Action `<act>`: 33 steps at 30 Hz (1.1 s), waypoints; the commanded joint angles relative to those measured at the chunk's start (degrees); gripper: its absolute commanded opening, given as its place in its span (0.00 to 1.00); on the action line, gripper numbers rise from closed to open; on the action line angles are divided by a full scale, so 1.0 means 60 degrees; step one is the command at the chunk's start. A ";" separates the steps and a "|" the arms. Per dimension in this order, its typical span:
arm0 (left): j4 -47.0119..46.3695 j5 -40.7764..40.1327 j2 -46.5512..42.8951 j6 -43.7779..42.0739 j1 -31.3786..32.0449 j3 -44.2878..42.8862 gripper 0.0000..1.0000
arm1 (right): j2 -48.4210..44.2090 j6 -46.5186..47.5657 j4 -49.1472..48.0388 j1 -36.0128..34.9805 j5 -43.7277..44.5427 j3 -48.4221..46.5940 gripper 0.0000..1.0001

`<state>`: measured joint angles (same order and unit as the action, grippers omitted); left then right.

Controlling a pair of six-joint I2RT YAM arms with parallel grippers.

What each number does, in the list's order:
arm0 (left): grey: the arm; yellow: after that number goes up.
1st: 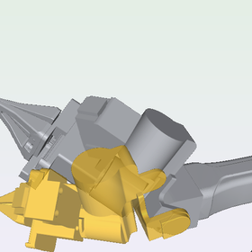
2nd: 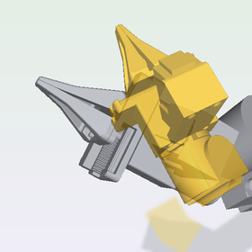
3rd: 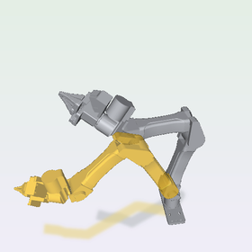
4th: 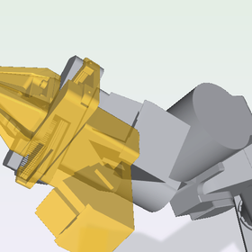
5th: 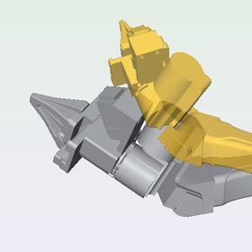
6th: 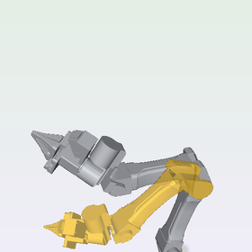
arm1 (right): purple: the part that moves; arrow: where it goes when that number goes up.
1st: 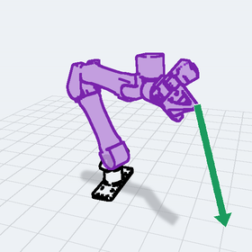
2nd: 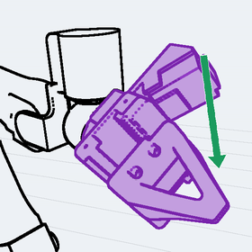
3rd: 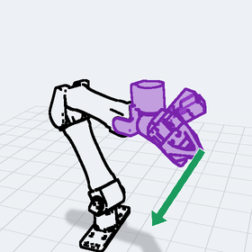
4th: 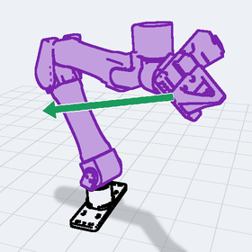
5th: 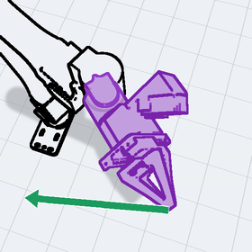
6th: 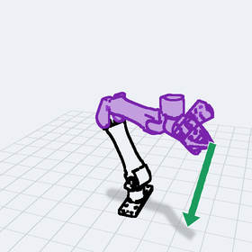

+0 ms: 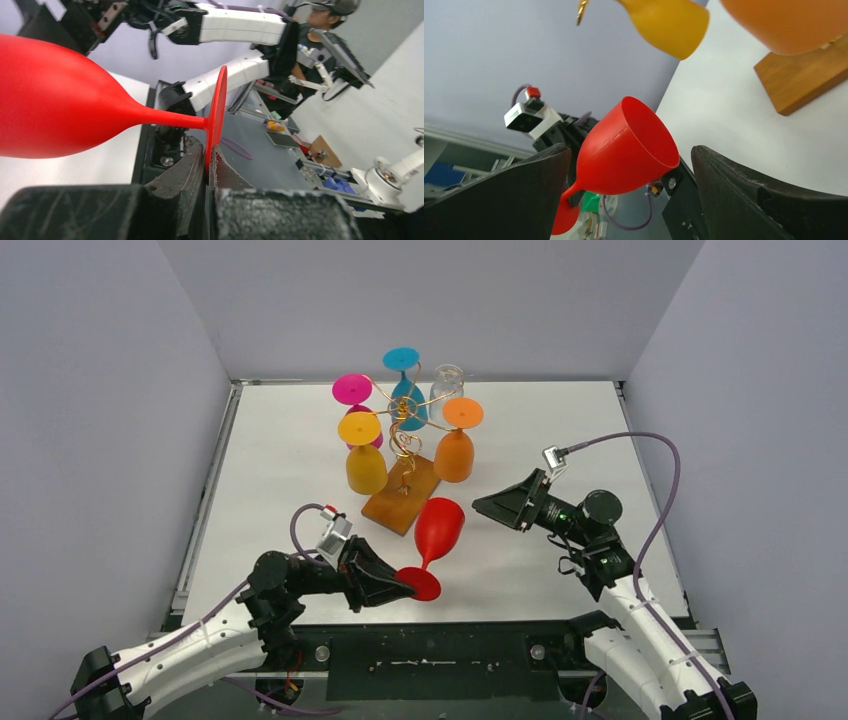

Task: Take the wine glass off the wine glass rack
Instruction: Place the wine glass at the center of the board.

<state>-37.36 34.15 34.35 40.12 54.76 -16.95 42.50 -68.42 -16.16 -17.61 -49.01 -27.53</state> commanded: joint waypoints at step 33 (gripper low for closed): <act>-0.2547 0.1544 0.0023 0.0560 -0.0045 0.0403 0.00 | 0.2912 -0.6740 -1.1366 -0.1728 -0.3606 -0.0578 0.32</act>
<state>-54.22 44.66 34.00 44.73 54.92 -13.10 60.93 -105.80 -75.00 -27.16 -68.25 -27.97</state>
